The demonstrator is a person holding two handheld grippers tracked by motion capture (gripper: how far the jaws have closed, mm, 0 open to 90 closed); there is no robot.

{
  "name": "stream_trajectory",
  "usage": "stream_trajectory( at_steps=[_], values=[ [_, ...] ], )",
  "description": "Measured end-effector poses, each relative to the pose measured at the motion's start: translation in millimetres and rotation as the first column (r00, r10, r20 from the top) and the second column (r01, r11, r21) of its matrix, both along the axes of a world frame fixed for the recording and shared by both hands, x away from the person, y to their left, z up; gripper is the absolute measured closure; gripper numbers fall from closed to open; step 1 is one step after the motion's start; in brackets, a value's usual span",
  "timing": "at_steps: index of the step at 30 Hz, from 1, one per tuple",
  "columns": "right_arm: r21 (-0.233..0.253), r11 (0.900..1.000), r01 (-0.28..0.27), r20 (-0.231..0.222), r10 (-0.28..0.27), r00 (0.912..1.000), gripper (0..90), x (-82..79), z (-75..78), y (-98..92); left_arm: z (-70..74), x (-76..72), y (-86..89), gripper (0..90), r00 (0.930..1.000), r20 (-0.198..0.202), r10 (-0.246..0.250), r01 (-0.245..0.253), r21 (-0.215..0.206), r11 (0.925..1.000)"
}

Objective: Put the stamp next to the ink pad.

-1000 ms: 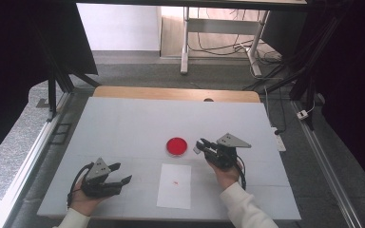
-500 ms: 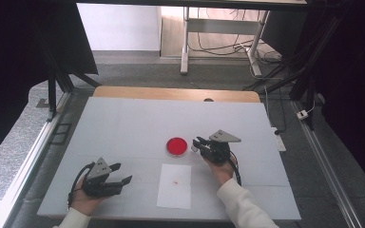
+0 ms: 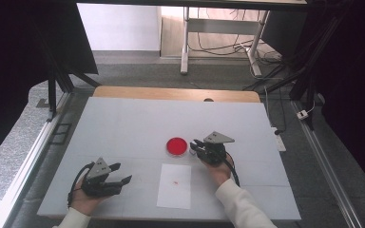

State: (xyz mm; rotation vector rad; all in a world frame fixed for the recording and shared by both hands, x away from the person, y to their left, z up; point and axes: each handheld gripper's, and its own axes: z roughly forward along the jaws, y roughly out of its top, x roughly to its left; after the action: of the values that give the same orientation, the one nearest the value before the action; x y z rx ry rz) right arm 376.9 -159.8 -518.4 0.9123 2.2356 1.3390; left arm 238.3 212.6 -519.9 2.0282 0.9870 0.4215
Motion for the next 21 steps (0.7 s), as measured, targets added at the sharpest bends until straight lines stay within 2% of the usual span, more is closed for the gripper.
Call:
stream_trajectory(
  at_steps=[6,10,13,19,21],
  values=[
    [0.000,1.000,-0.003,0.012,0.003,0.9999,71.6,-0.8,0.3,0.9,-0.1,0.0,0.3,34.5,1.0000,0.001,-0.001,0.001,0.001,1.0000],
    [-0.002,1.000,0.001,0.014,-0.001,0.9999,61.7,-1.2,0.4,1.3,-0.1,0.1,0.9,34.5,1.0000,0.001,-0.001,0.001,0.001,1.0000],
    [0.015,1.000,0.009,0.018,-0.009,0.9998,54.6,-2.2,3.3,-0.3,-0.1,0.2,1.0,34.5,1.0000,0.002,-0.001,0.001,0.000,1.0000],
    [0.031,0.999,-0.018,-0.018,0.019,0.9997,47.7,-2.5,9.5,-9.4,-0.3,1.7,1.0,34.5,1.0000,-0.001,-0.002,0.002,-0.003,1.0000],
    [0.038,0.999,-0.022,-0.018,0.023,0.9996,46.9,-2.5,11.1,-11.9,-0.1,2.2,2.2,34.5,1.0000,0.000,0.000,0.000,-0.005,1.0000]
  ],
)
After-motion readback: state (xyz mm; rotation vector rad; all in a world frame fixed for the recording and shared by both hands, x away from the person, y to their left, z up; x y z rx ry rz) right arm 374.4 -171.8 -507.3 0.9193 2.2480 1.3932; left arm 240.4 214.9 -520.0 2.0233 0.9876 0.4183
